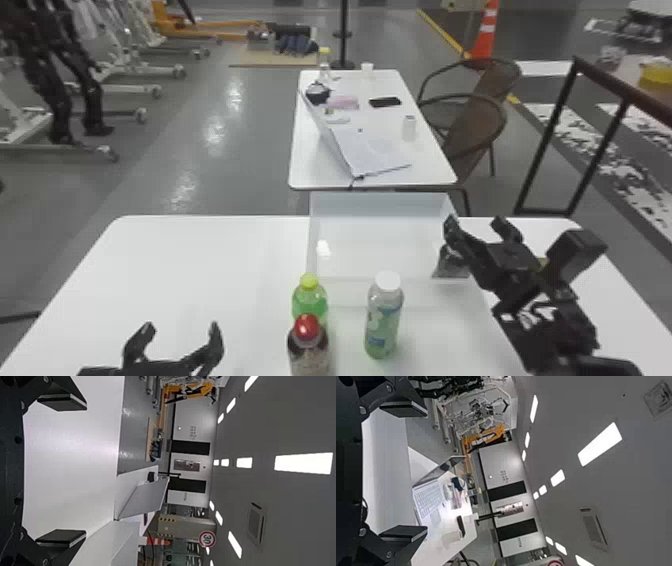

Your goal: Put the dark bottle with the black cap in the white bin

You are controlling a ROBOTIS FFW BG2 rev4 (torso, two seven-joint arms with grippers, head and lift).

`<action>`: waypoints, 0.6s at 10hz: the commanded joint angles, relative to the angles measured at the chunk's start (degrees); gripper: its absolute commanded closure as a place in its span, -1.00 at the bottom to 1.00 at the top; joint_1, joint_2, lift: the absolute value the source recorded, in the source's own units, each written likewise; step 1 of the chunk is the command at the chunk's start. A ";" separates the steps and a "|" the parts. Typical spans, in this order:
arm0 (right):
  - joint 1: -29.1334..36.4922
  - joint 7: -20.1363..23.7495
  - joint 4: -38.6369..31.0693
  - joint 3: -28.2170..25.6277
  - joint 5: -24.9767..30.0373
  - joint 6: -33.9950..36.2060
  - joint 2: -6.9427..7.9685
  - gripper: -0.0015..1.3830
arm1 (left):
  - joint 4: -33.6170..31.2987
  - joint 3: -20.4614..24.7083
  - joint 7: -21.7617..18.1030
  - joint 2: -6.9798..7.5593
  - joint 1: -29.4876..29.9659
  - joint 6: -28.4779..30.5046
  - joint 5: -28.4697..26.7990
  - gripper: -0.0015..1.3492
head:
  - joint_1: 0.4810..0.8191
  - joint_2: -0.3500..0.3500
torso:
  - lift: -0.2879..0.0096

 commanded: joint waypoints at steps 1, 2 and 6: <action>6.27 -2.53 -8.70 -1.03 2.86 0.04 -0.74 -0.64 | 0.00 -0.04 0.00 -0.15 0.00 -0.20 0.00 -0.75 | -0.60 0.00 | 0.26; 10.75 -4.99 -12.12 -1.73 3.13 -0.05 -0.92 -0.64 | 0.00 0.05 0.00 -0.15 0.00 -0.37 0.18 -0.75 | -0.60 0.00 | 0.26; 23.32 -8.06 -11.42 -1.73 5.59 -5.23 -0.57 -0.64 | 0.00 0.32 0.00 -0.15 0.35 -1.34 0.18 -0.75 | -0.60 0.00 | 0.26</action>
